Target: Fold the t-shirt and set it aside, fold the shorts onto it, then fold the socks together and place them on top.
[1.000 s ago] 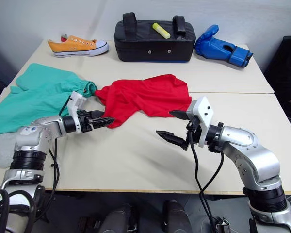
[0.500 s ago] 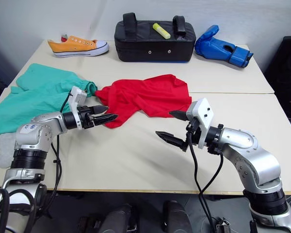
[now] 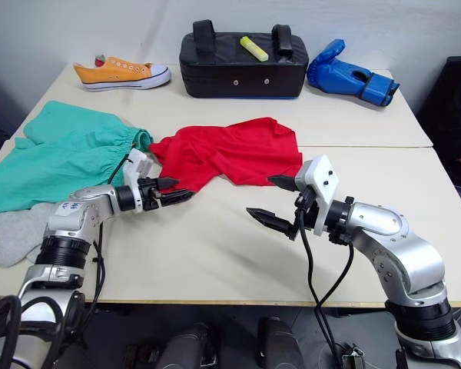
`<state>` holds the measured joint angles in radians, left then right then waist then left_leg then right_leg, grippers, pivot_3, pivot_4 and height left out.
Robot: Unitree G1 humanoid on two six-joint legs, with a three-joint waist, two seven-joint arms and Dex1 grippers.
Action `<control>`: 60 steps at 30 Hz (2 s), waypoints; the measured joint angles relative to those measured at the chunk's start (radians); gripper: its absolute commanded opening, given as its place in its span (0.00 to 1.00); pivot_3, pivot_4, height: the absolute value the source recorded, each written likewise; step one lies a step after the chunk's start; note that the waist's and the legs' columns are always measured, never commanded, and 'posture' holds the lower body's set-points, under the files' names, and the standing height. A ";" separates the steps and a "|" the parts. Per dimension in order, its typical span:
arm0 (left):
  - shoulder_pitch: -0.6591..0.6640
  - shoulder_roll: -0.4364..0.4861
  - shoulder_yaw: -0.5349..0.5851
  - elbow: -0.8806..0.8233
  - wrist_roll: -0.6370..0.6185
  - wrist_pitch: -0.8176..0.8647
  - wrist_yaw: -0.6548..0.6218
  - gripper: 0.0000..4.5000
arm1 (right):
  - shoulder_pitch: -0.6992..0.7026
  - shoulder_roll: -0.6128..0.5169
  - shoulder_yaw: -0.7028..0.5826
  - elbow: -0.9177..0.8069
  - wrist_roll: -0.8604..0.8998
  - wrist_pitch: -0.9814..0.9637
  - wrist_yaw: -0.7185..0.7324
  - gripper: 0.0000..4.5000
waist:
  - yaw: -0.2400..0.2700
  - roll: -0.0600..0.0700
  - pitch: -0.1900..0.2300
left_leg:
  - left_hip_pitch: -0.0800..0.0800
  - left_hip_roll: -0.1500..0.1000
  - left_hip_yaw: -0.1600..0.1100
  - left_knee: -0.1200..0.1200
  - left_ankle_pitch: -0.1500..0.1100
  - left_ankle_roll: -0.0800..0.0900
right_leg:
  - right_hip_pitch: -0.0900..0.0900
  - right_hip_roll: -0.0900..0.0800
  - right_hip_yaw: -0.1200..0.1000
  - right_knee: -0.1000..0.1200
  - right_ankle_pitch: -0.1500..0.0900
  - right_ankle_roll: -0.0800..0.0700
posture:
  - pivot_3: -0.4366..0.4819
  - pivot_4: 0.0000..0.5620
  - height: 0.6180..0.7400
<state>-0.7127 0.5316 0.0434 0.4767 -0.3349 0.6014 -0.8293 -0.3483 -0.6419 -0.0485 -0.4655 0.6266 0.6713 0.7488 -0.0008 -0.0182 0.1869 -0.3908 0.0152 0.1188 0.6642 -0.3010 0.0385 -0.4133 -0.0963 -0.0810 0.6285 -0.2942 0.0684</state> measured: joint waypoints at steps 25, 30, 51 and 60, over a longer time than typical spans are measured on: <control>-0.098 0.005 0.057 0.202 0.031 -0.074 -0.006 1.00 | 0.000 -0.010 0.000 0.000 -0.005 0.000 0.004 0.99 | 0.001 0.000 0.000 | 0.000 0.000 0.000 0.000 0.000 0.000 | 0.000 0.000 0.000 0.000 0.000 0.000 | 0.48 0.27 1.00; -0.135 -0.015 0.059 0.268 0.033 -0.088 -0.012 0.96 | 0.000 -0.010 0.002 0.000 -0.006 0.001 0.004 1.00 | 0.003 0.000 0.000 | 0.000 0.000 0.000 0.001 0.000 0.000 | 0.000 0.000 0.000 0.000 0.000 0.000 | 0.48 0.27 1.00; -0.163 -0.038 0.054 0.315 0.051 -0.101 -0.047 0.00 | -0.019 -0.033 0.017 0.063 -0.056 -0.004 0.019 1.00 | -0.001 -0.001 0.000 | -0.001 -0.001 0.001 0.001 0.000 0.001 | 0.000 0.000 0.000 0.001 0.000 0.001 | 0.48 0.27 1.00; -0.043 -0.001 0.006 0.091 0.066 -0.098 -0.121 0.00 | -0.363 -0.090 0.139 0.624 -0.347 -0.107 0.025 1.00 | -0.011 -0.001 0.000 | -0.001 0.000 0.003 0.001 0.000 0.001 | -0.002 0.000 0.001 0.001 0.001 0.001 | 0.48 0.27 1.00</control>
<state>-0.7555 0.5309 0.0494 0.5672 -0.2692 0.5039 -0.9505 -0.7109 -0.7314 0.0902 0.1588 0.2794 0.5643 0.7735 -0.0118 -0.0187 0.1869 -0.3915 0.0150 0.1216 0.6650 -0.3006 0.0392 -0.4150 -0.0961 -0.0796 0.6293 -0.2934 0.0698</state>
